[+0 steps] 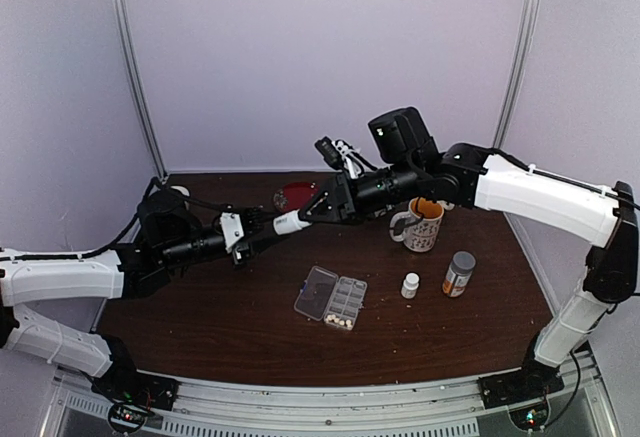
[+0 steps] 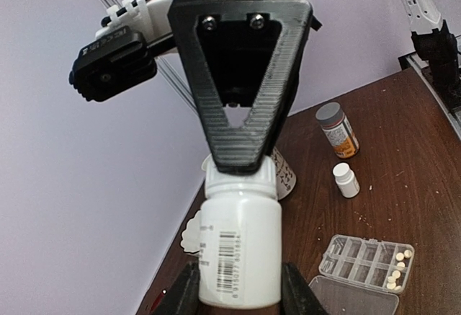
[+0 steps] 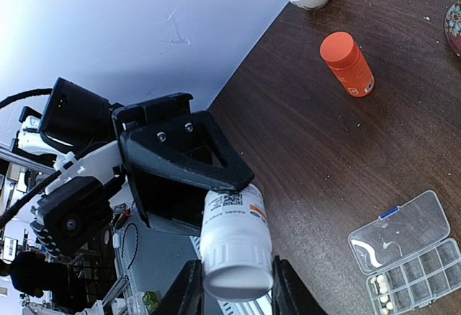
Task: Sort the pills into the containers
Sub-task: Unscrew the lid of the pill bottle.
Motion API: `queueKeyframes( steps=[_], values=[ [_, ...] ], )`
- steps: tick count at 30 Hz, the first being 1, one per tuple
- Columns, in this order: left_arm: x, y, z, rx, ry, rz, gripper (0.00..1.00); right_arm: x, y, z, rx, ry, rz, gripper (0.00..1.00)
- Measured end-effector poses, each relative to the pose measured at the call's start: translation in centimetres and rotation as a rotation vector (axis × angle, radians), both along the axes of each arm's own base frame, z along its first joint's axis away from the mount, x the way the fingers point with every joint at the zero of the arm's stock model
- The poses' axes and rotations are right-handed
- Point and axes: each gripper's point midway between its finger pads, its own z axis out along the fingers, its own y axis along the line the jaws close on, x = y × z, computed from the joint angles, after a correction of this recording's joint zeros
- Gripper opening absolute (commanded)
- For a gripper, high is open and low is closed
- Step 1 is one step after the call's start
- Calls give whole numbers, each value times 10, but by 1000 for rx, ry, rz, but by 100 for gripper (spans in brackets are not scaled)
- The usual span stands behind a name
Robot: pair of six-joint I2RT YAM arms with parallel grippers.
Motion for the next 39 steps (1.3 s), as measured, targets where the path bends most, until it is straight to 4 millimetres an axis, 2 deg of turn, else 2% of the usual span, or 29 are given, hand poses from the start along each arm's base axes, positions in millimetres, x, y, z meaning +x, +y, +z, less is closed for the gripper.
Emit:
queueKeyframes(
  steps=[4, 8, 13, 22, 32, 39],
  values=[
    [-1, 0, 0, -3, 5, -4, 13, 0, 1, 1, -10, -15, 11, 17],
    [-1, 0, 0, -15, 32, -7, 11, 1, 1, 1, -24, -62, 39, 20],
    [-5, -2, -1, -31, 82, -30, 9, -5, 2, 0, -59, -231, 123, 20],
    [-18, -5, -3, -50, 160, -112, 9, -20, -1, 0, -103, -702, 364, 19],
    [-27, -7, -10, -58, 240, -157, 9, -29, -4, -8, -166, -1317, 705, 10],
    [-34, -10, -9, -67, 254, -199, 9, -38, -11, -11, -194, -1761, 768, 9]
  ],
)
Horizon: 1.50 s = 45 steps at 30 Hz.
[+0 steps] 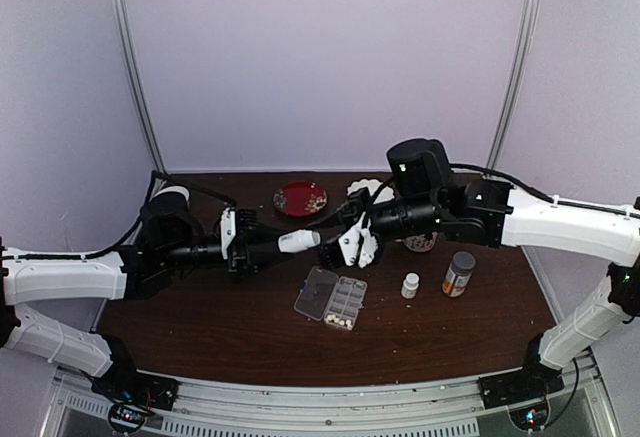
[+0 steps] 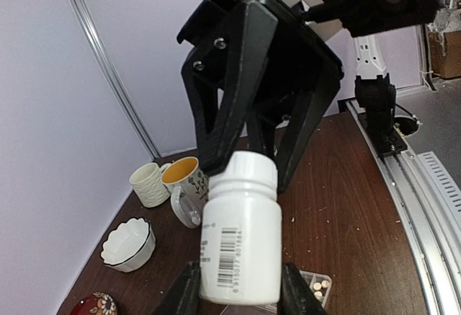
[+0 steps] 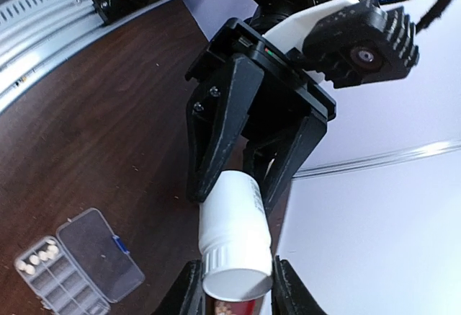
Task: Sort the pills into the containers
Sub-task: Unscrew the lid of the pill bottle.
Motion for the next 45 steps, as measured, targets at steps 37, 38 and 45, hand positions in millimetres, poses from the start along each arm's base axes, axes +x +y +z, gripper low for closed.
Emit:
queueKeyframes(
  steps=[37, 38, 45],
  values=[
    [-3, -1, 22, -65, -102, -14, 8, -6, -24, 95, 415, 941, -388, 100],
    [-3, -1, 22, -64, -105, -14, 8, -4, -24, 96, 427, 981, -410, 100],
    [-4, 0, 26, -70, -119, -13, 8, 7, -34, 96, 510, 1211, -540, 100]
  ],
)
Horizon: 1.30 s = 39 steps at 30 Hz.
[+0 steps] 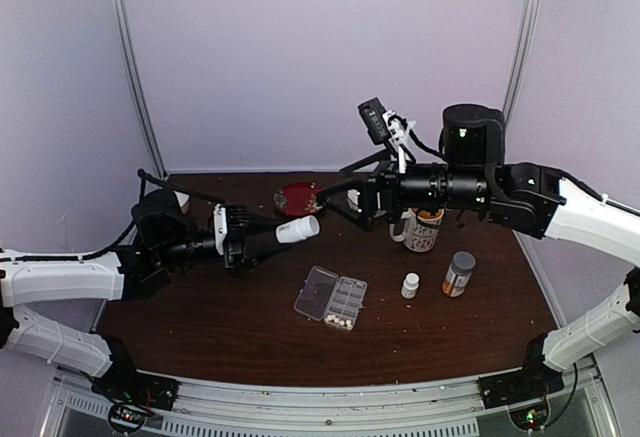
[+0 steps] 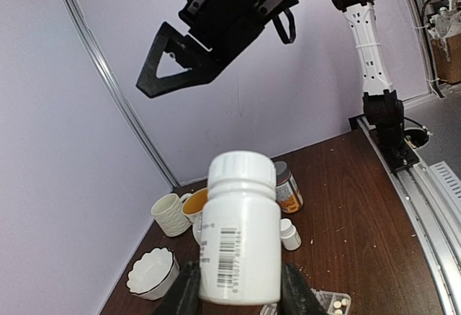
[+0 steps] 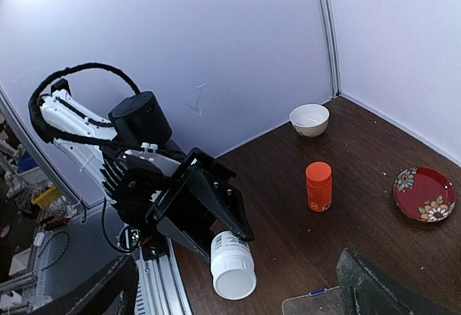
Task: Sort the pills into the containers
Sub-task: Unscrew the lid of the pill bottle.
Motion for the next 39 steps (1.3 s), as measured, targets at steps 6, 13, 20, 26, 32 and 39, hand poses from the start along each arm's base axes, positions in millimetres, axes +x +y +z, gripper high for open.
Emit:
queueKeyframes(
  steps=[6, 13, 20, 26, 32, 39],
  values=[
    [0, 3, 7, -11, -28, 14, 8, 14, -9, 3, 74, 177, -79, 100],
    [-1, 5, 11, -17, -45, 22, 8, 21, -30, 2, 190, 274, -124, 100],
    [1, 7, 10, -6, -51, 40, 8, 17, -34, 41, 306, 331, -114, 100],
    [2, 11, 12, 2, -69, 59, 8, 6, -29, 90, 427, 415, -23, 100],
    [1, 16, 12, 23, -79, 77, 8, -9, -36, 135, 591, 481, 74, 100],
    [2, 16, 5, 47, -65, 87, 8, -35, -52, 173, 722, 445, 271, 56]
  ],
)
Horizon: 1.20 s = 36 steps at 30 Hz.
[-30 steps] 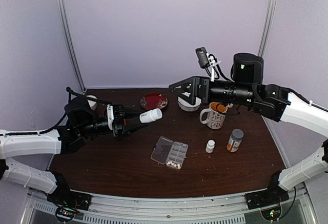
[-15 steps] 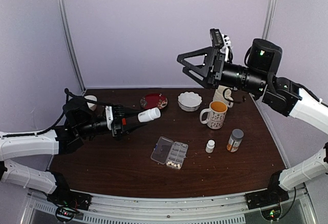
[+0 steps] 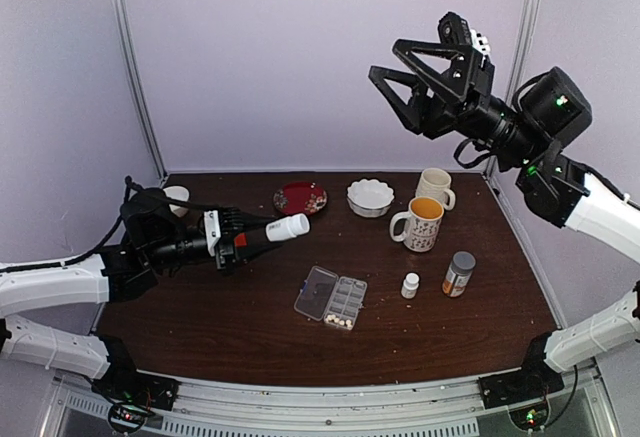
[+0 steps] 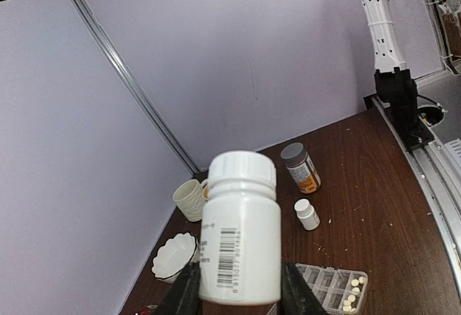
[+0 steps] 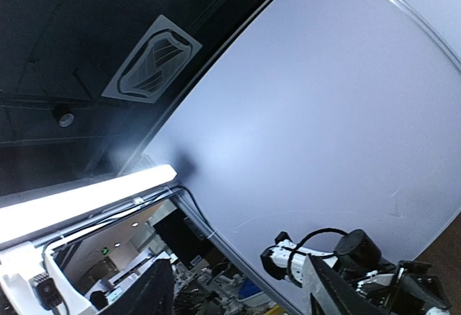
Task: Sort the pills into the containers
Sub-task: Unscrew the lid of the pill bottle.
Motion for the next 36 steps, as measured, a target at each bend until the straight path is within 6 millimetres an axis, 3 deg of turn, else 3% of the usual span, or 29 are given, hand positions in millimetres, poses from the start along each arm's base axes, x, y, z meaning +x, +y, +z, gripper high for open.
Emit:
queueKeyframes(
  steps=[3, 8, 11, 12, 14, 20, 31, 36],
  values=[
    [0, 1, -1, 5, 5, 4, 8, -4, -2, 2, 60, -2, 74, 57],
    [-1, 3, 4, -6, -5, 10, 8, 20, -7, -27, 70, 79, 85, 61],
    [-1, 3, 6, -10, -8, 11, 8, 27, -11, -29, 84, 107, 87, 61],
    [-1, 3, 6, -11, -9, 11, 8, 27, -14, -26, 90, 98, 83, 64],
    [-1, 3, 7, -14, -12, 10, 8, 27, -19, -25, 77, 80, 59, 97],
    [-1, 3, 9, -25, -20, 10, 8, 29, -20, -34, -80, 8, -47, 100],
    [2, 0, 4, -15, -7, 10, 8, 66, -3, -125, -449, 34, -186, 99],
    [2, 0, 4, -17, -6, 9, 8, 76, -1, -155, -539, 39, -218, 100]
  ],
)
